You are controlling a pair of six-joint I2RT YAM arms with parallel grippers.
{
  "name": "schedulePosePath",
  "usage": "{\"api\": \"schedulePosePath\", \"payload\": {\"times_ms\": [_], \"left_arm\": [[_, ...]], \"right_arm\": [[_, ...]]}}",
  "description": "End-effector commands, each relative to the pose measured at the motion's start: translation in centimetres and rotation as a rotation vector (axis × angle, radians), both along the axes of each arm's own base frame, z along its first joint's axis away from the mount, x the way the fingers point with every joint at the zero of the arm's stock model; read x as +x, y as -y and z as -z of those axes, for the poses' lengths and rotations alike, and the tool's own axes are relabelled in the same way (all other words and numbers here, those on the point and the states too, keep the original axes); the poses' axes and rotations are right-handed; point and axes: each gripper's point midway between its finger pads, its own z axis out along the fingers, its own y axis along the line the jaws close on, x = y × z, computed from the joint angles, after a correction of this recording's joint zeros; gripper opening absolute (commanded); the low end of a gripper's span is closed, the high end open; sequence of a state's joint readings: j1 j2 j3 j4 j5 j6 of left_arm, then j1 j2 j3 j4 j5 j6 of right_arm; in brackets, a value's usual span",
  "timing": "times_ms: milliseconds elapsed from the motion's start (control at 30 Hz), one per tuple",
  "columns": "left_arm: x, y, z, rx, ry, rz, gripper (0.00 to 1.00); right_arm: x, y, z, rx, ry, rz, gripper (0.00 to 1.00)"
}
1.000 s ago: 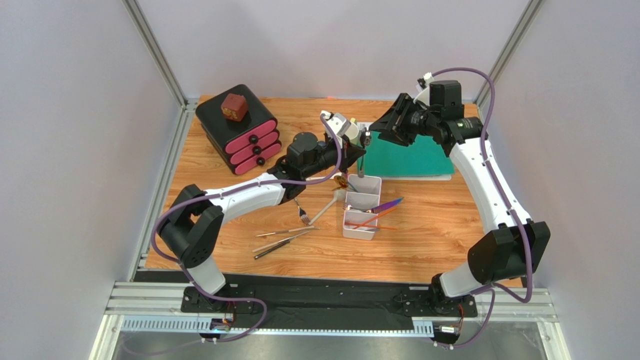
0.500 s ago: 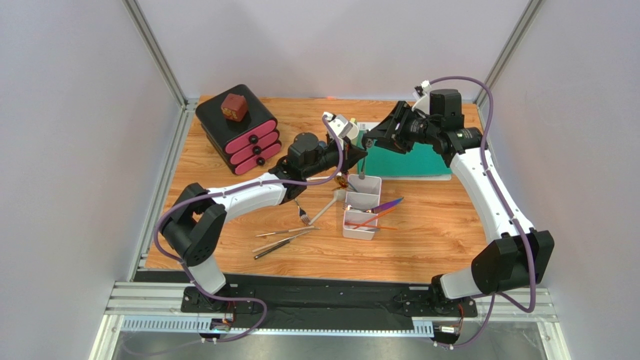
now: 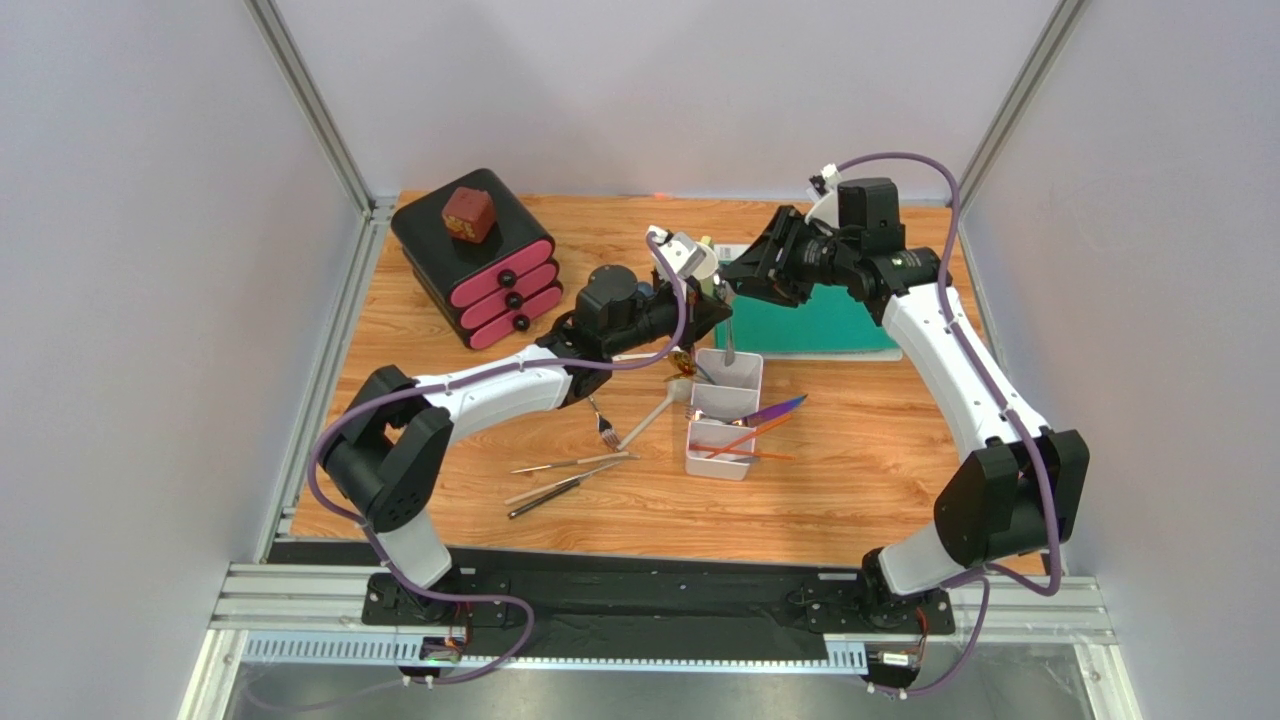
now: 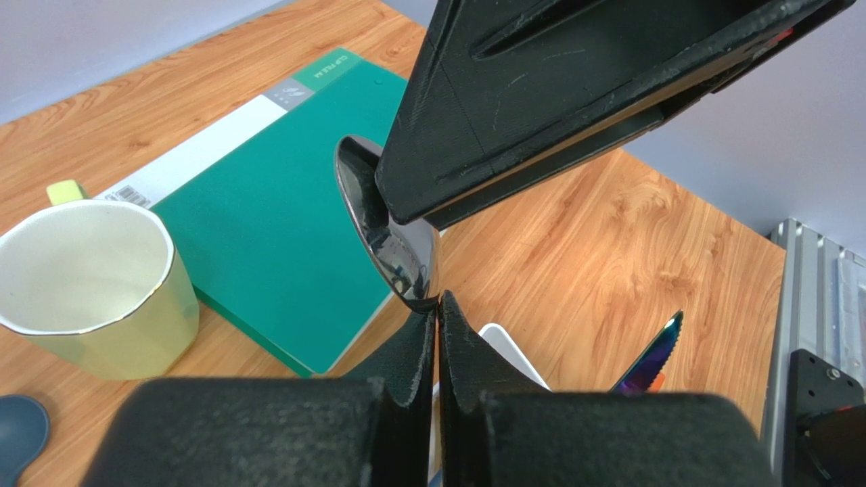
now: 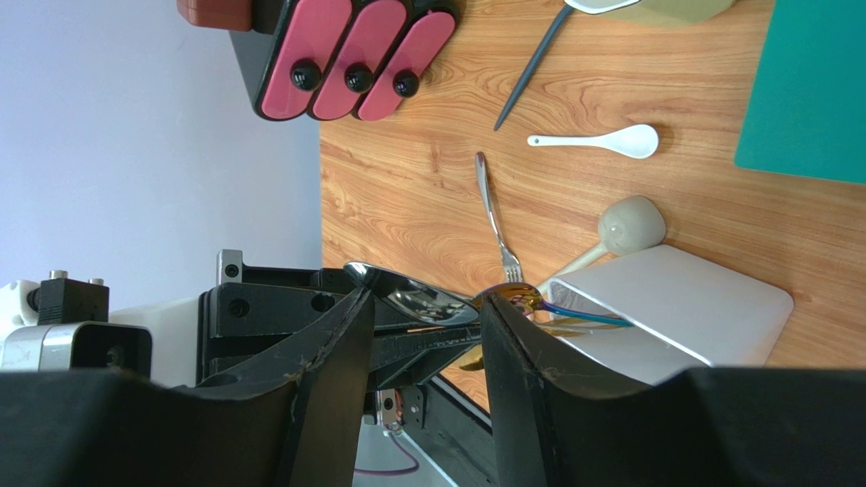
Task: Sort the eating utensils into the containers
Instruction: Place the spoon in the storage box.
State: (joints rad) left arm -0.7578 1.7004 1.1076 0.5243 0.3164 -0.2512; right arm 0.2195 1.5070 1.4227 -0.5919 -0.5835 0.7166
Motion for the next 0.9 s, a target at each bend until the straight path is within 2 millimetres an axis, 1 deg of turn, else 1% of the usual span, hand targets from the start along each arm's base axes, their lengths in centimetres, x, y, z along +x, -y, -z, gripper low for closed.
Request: {"api": "schedulePosePath", "payload": {"times_ms": [0, 133, 233, 533, 767, 800, 867], "left_arm": [[-1.0, 0.8, -2.2, -0.027, 0.073, 0.065, 0.00], [-1.0, 0.8, -2.0, -0.020, 0.071, 0.069, 0.00], [-1.1, 0.7, -1.8, -0.016, 0.066, 0.072, 0.00], [-1.8, 0.9, -2.0, -0.016, 0.058, 0.104, 0.00], [-1.9, 0.9, -1.9, -0.011, 0.057, 0.112, 0.00], [-1.9, 0.9, -2.0, -0.011, 0.056, 0.112, 0.00], [-1.9, 1.0, -2.1, -0.012, 0.054, 0.118, 0.00]], "right_arm": [[0.8, 0.1, -2.1, -0.029, 0.095, -0.011, 0.47], [0.7, 0.2, -1.9, -0.052, 0.108, -0.019, 0.48], [1.1, 0.3, -2.0, -0.064, 0.125, -0.026, 0.50], [1.6, 0.1, -0.9, -0.103, 0.139, -0.078, 0.51], [1.1, -0.1, -0.2, -0.105, 0.141, -0.124, 0.48], [1.0, -0.1, -0.1, -0.106, 0.143, -0.131, 0.46], [0.8, -0.1, 0.0, -0.109, 0.146, -0.138, 0.45]]}}
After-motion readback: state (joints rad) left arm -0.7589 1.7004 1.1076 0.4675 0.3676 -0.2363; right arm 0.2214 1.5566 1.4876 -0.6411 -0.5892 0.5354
